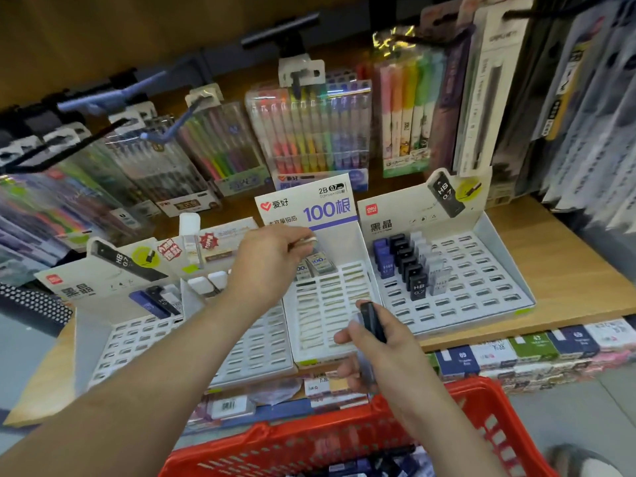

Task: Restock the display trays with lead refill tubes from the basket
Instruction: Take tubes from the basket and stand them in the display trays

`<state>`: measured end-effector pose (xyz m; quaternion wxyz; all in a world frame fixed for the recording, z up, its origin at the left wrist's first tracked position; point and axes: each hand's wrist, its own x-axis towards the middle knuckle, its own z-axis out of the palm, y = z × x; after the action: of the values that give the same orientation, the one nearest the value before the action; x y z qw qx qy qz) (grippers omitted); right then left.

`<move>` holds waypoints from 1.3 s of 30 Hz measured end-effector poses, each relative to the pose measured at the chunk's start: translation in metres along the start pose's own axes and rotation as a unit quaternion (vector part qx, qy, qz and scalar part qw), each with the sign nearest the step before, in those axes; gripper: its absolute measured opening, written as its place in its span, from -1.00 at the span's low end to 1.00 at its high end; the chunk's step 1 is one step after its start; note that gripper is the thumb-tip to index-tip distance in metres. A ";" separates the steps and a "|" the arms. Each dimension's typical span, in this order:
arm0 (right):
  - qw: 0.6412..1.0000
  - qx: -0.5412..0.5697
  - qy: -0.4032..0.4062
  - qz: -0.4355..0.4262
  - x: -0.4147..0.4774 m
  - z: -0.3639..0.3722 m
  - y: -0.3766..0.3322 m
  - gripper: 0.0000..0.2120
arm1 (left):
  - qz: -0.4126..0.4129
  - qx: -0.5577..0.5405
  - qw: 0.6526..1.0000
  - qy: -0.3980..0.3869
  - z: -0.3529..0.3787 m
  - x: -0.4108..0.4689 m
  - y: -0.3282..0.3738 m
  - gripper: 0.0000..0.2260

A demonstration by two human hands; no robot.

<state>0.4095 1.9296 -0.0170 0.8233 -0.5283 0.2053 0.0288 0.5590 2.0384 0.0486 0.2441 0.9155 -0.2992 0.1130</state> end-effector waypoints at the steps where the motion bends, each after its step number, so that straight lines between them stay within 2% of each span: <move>1: 1.000 -0.001 0.001 0.003 0.000 0.000 0.000 -0.88 | 0.004 0.008 1.000 0.000 0.001 0.000 -0.002 -0.82; 8: 0.999 -0.049 0.022 -0.001 -0.001 0.001 0.005 -0.89 | 0.086 0.100 0.990 -0.048 0.009 0.005 -0.006 -0.83; 10: 0.998 -0.050 0.026 -0.001 0.001 -0.001 0.007 -0.87 | 0.113 0.135 0.984 -0.036 0.014 0.006 -0.004 -0.79; 12: 1.000 0.005 0.020 0.015 0.002 -0.002 0.007 -0.88 | 0.102 0.140 0.985 -0.018 0.018 0.007 -0.001 -0.76; 15: 0.992 0.120 -0.003 0.049 0.000 -0.005 0.004 -0.85 | 0.070 0.129 0.989 0.004 0.020 0.008 0.001 -0.85; 17: 0.983 0.170 -0.020 0.062 -0.002 -0.006 0.001 -0.83 | 0.081 0.157 0.984 0.007 0.022 0.010 0.000 -0.89; 21: 0.980 0.192 -0.024 0.056 -0.003 -0.005 -0.002 -0.77 | 0.083 0.167 0.982 0.023 0.021 0.007 -0.001 -0.84; 24: 0.980 0.195 -0.006 0.040 -0.004 -0.003 -0.003 -0.69 | 0.047 0.162 0.985 -0.024 0.020 -0.001 0.000 -0.70; 26: 0.979 0.199 0.006 0.031 -0.005 -0.003 -0.003 -0.68 | 0.004 0.101 0.994 -0.040 0.016 -0.008 0.004 -0.67; 28: 0.980 0.195 0.013 0.023 -0.005 -0.003 -0.003 -0.66 | -0.082 -0.080 0.990 -0.086 0.007 -0.019 0.016 -0.73; 30: 0.983 0.183 0.018 0.011 -0.005 -0.002 -0.004 -0.65 | -0.177 -0.300 0.921 -0.173 -0.004 -0.037 0.031 -0.79; 31: 0.984 0.175 0.019 0.005 -0.005 0.000 -0.005 -0.66 | -0.199 -0.349 0.893 -0.202 -0.008 -0.046 0.036 -0.80; 34: 0.990 0.141 0.012 -0.008 -0.006 0.005 -0.005 -0.74 | -0.206 -0.366 0.885 -0.201 -0.013 -0.070 0.040 -0.79; 37: 0.994 0.112 0.006 -0.009 -0.006 0.013 -0.002 -0.72 | -0.261 -0.400 0.859 -0.182 -0.015 -0.081 0.029 -0.74; 39: 0.997 0.080 0.005 -0.014 -0.007 0.019 0.000 -0.76 | -0.289 -0.368 0.863 -0.192 -0.020 -0.084 0.019 -0.75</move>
<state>0.4086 1.9481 -0.0077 0.8623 -0.4636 0.2038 -0.0020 0.4791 2.0770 0.0432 0.5225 0.8080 -0.0823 -0.2594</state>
